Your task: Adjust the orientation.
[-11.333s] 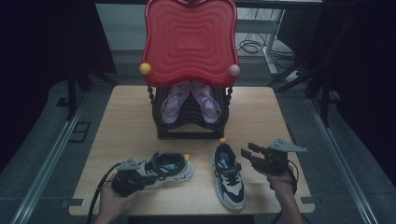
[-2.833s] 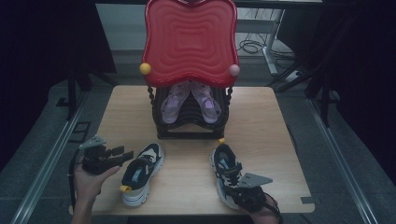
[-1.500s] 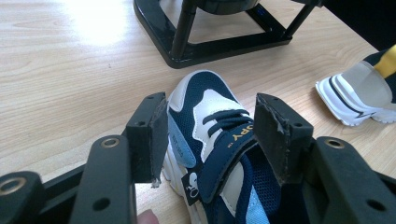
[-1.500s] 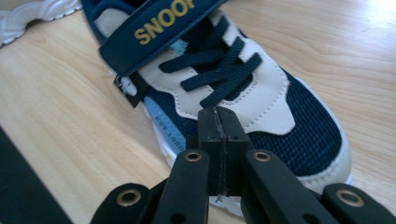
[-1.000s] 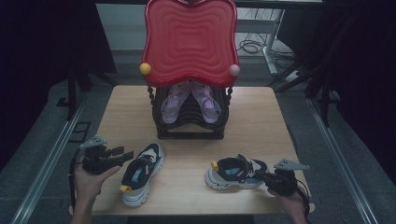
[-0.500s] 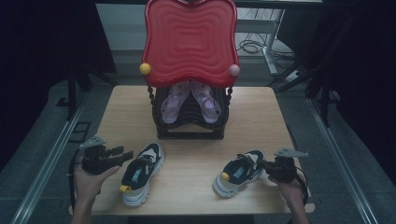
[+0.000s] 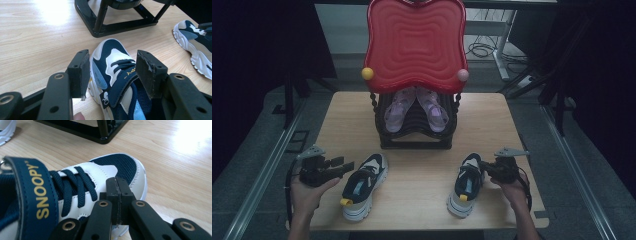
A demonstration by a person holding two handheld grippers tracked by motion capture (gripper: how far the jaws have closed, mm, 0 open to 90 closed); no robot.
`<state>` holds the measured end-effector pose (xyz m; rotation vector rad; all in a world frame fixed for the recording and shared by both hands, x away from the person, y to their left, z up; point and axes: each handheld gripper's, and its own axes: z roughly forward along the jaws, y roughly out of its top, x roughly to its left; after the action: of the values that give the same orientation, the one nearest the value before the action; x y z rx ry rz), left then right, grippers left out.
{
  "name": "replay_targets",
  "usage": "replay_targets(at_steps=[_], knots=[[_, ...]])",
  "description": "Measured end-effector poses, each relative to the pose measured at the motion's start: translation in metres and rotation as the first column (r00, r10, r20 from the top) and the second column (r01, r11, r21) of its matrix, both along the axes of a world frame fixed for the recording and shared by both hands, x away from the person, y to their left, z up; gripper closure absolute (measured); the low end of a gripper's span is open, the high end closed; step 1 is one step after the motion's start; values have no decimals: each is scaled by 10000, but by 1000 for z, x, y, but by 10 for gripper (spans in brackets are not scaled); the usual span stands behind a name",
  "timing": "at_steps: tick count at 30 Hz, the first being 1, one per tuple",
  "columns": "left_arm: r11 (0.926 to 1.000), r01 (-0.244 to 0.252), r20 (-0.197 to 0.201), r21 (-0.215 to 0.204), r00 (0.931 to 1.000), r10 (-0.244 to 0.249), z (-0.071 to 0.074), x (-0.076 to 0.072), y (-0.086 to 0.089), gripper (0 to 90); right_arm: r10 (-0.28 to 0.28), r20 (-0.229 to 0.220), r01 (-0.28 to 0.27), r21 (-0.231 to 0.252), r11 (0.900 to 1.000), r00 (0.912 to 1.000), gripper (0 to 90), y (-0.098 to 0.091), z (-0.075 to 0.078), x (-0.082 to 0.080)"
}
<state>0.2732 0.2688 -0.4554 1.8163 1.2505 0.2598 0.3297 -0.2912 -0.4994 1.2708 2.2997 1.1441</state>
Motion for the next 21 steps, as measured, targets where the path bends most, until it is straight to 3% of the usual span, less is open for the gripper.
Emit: replay_targets(at_steps=[21], knots=[[9999,-31,-35,97,10000,31,-1,0,-1,458,1123,-41,-1121,373,9930,9937,895,38,-2,11]])
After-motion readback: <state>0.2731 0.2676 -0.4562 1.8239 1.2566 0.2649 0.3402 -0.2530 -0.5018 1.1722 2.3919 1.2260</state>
